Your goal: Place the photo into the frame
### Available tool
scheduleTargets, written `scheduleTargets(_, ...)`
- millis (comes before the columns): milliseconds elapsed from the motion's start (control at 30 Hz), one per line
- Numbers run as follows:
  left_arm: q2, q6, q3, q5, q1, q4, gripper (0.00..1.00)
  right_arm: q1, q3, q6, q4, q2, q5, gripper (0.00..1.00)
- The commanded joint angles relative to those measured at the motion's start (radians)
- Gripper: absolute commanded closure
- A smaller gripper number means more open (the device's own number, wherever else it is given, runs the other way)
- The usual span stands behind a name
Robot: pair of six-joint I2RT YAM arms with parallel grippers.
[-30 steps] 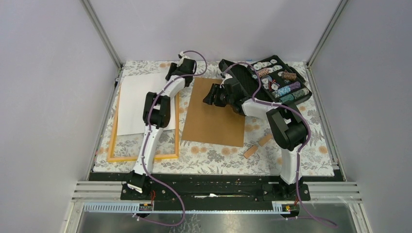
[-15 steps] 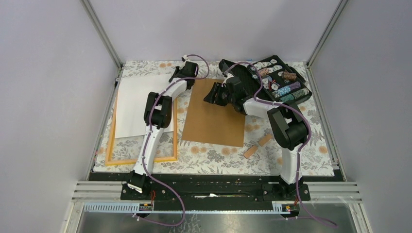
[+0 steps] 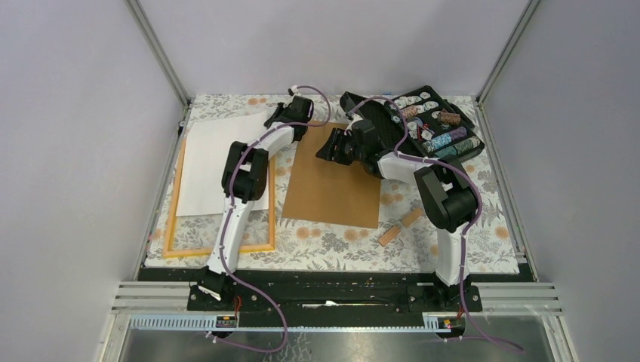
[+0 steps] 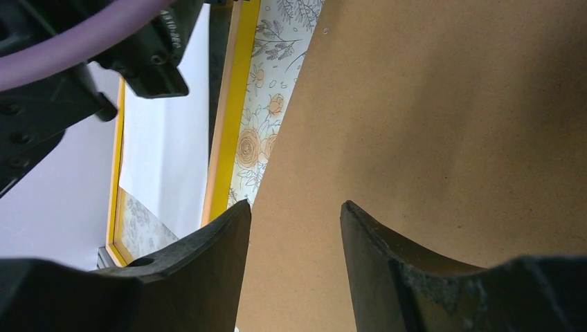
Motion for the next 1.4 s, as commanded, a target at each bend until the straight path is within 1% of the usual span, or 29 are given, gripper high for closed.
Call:
scheduleTargets(0, -0.130, 0.036, -0.032, -0.069, -0.018, 0.073, 1.00, -0.016, 0.004, 0.006, 0.033, -0.005, -0.020, 0.43)
scheduleTargets(133, -0.160, 0.038, -0.074, -0.118, -0.034, 0.056, 1.00, -0.018, 0.004, 0.006, 0.034, -0.006, -0.021, 0.43)
scheduleTargets(367, -0.261, -0.112, -0.194, -0.118, -0.043, -0.043, 1.00, -0.019, -0.002, 0.012, 0.035, -0.007, -0.032, 0.43)
scheduleTargets(467, -0.271, -0.213, -0.182, -0.091, -0.052, -0.141, 1.00, -0.018, 0.004, 0.019, 0.039, 0.001, -0.042, 0.43)
scheduleTargets(733, -0.262, -0.374, -0.166, -0.130, -0.085, -0.308, 1.00, -0.019, 0.009, 0.026, 0.041, 0.022, -0.053, 0.43)
scheduleTargets(867, -0.277, -0.436, -0.184, -0.128, -0.086, -0.369, 1.00, -0.020, 0.015, 0.029, 0.040, 0.031, -0.056, 0.43)
scheduleTargets(1267, -0.253, -0.640, -0.127, -0.162, -0.106, -0.621, 1.00, -0.018, 0.024, 0.024, 0.030, 0.043, -0.052, 0.43)
scheduleTargets(1367, -0.260, -0.674, -0.146, -0.176, -0.113, -0.647, 1.00, -0.018, 0.023, 0.024, 0.030, 0.044, -0.052, 0.43)
